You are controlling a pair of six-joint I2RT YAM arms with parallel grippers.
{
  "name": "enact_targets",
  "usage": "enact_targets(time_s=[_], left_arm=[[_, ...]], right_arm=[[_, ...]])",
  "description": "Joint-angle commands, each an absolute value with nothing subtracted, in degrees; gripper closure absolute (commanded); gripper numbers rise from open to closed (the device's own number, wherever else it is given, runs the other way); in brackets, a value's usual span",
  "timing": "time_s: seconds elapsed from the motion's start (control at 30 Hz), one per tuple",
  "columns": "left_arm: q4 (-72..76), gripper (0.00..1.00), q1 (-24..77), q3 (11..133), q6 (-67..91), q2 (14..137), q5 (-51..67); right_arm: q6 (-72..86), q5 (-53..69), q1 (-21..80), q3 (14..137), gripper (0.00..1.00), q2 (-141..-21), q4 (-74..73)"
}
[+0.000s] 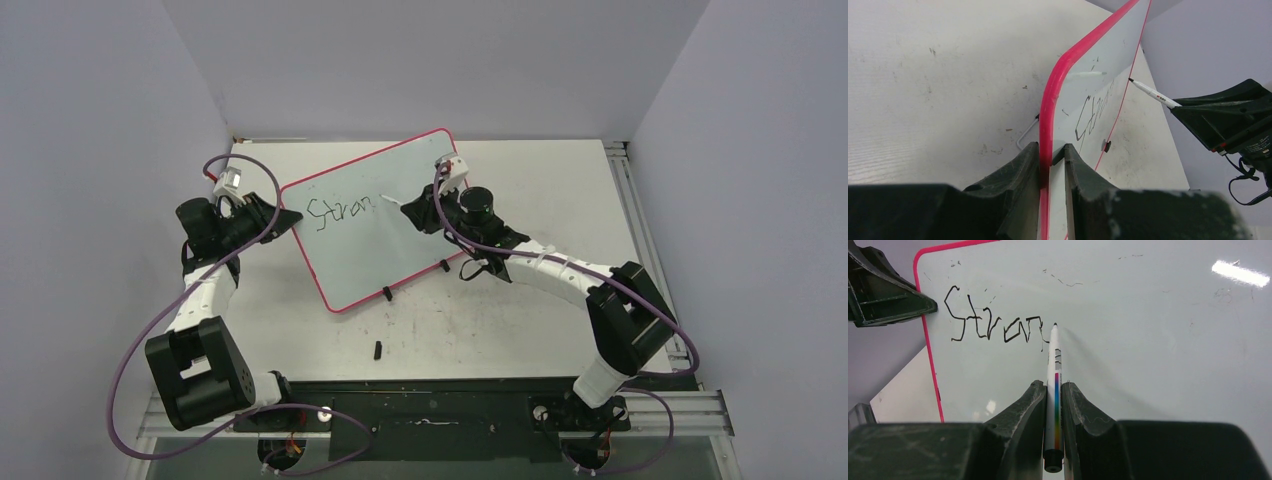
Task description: Write a sentence on the whiteboard
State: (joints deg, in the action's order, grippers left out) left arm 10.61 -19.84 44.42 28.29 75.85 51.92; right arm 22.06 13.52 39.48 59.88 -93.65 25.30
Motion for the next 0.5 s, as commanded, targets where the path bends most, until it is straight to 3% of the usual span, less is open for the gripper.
enact_targets(time_s=[0.0,0.47], left_arm=[[11.78,0.82,-19.60,46.05,27.05,76.16,52.03],[11.87,0.82,-19.68,46.05,26.87,75.98,52.20]], right_arm=[[21.80,14.17,40.04,62.78,0.95,-94.77,30.50],[21.45,13.91,40.50,64.92,0.95,-97.20,29.70]])
